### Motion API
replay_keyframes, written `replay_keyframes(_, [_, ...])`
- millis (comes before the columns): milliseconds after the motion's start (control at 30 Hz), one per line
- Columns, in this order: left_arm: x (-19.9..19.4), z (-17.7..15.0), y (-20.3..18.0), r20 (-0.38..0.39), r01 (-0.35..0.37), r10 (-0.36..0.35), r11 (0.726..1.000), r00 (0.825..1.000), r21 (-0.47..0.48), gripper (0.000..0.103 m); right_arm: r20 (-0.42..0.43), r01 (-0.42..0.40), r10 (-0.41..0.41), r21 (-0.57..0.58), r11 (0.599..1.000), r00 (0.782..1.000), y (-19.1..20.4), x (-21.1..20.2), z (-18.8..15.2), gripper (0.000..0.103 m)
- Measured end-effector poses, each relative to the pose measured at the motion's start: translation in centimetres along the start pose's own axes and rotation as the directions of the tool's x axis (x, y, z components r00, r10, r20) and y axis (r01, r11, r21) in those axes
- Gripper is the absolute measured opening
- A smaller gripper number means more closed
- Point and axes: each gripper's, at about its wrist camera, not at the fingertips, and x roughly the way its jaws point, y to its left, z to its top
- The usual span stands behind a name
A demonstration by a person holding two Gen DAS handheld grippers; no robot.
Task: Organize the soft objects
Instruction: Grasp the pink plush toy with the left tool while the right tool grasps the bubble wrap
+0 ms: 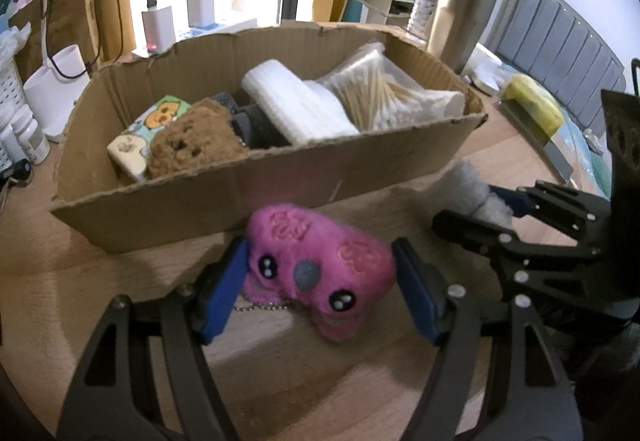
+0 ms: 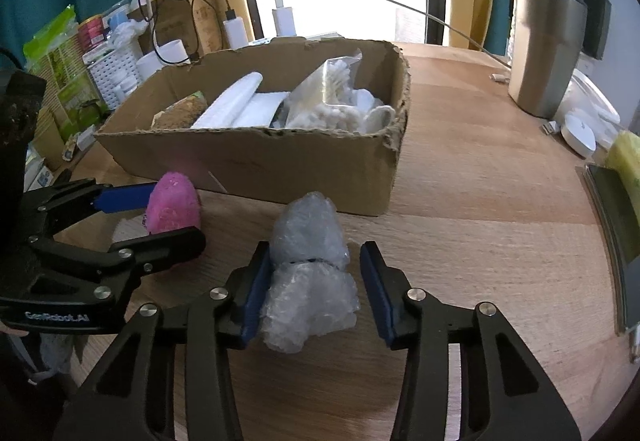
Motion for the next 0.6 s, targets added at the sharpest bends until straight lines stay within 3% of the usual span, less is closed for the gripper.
replay_keyframes(600, [-1.2, -0.6, -0.6, 0.031, 0.036, -0.037, 0.999, 0.999, 0.028, 0.065, 0.027, -0.008, 0.008, -0.007, 1.0, 1.0, 0.5, -1.4, -0.1, 0.038])
